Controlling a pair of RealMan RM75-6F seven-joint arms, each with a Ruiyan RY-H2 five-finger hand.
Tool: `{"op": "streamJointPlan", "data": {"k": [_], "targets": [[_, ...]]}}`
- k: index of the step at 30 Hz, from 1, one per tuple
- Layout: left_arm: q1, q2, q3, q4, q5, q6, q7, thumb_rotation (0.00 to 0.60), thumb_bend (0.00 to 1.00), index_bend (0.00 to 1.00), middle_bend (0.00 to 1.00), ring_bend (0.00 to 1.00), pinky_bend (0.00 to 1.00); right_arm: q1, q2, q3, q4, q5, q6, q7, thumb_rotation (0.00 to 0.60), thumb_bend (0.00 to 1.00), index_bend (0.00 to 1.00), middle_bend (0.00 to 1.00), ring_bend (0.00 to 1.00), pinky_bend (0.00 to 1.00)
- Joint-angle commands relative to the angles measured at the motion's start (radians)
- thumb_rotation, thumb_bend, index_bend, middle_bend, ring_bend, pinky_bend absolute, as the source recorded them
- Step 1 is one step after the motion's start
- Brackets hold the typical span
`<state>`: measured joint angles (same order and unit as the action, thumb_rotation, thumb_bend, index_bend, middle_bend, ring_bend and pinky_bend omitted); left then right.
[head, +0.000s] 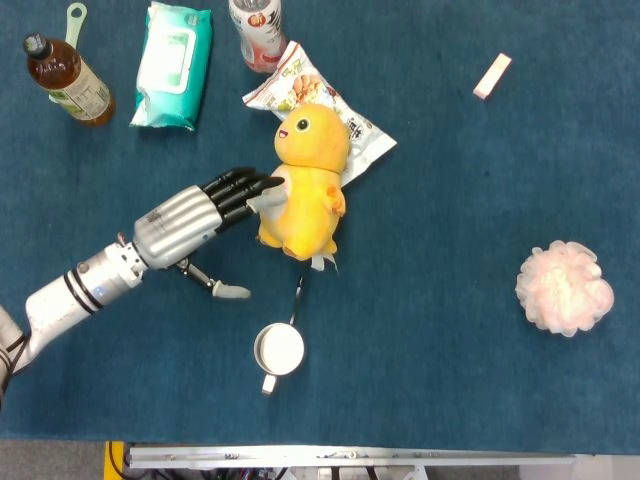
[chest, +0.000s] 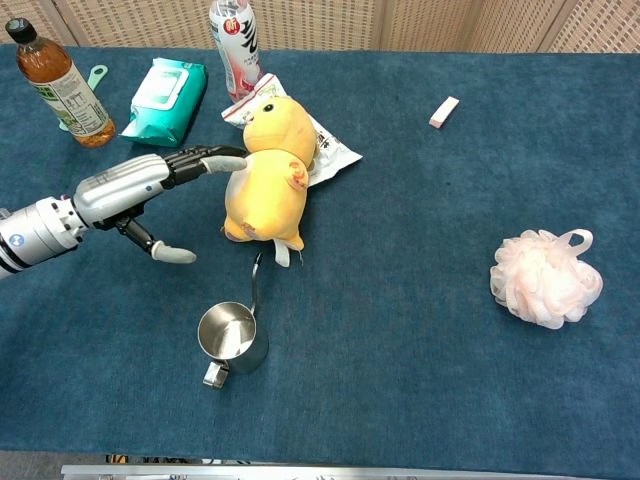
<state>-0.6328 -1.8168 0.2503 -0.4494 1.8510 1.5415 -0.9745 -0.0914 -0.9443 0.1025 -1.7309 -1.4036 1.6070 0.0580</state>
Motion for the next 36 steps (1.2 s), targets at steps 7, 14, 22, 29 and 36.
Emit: {"op": "streamJointPlan", "data": {"k": [7, 14, 22, 29, 36], "targets": [[-0.029, 0.008, -0.035, -0.050, -0.029, -0.036, -0.006, 0.278, 0.01, 0.00, 0.00, 0.00, 0.00, 0.000, -0.002, 0.001, 0.008, -0.001, 0.001, 0.007, 0.600, 0.00, 0.25, 0.35, 0.20, 0.23], [-0.053, -0.020, -0.036, -0.038, -0.032, -0.098, -0.011, 0.283, 0.01, 0.00, 0.00, 0.00, 0.00, -0.010, 0.002, 0.000, 0.006, 0.003, 0.011, 0.009, 0.600, 0.00, 0.25, 0.35, 0.20, 0.23], [-0.048, -0.022, -0.006, -0.027, -0.006, -0.095, -0.002, 0.291, 0.01, 0.00, 0.00, 0.00, 0.00, -0.016, 0.002, 0.000, 0.009, 0.007, 0.016, 0.015, 0.600, 0.00, 0.25, 0.35, 0.20, 0.23], [-0.020, 0.015, 0.011, -0.057, 0.006, -0.049, 0.018, 0.293, 0.01, 0.00, 0.00, 0.00, 0.00, -0.013, -0.002, 0.000, 0.013, 0.006, 0.009, 0.016, 0.600, 0.00, 0.25, 0.35, 0.20, 0.23], [0.006, 0.063, 0.031, -0.104, 0.018, -0.026, 0.053, 0.294, 0.01, 0.00, 0.00, 0.00, 0.00, -0.009, -0.007, 0.002, 0.018, 0.004, 0.006, 0.016, 0.600, 0.00, 0.25, 0.35, 0.20, 0.23]]}}
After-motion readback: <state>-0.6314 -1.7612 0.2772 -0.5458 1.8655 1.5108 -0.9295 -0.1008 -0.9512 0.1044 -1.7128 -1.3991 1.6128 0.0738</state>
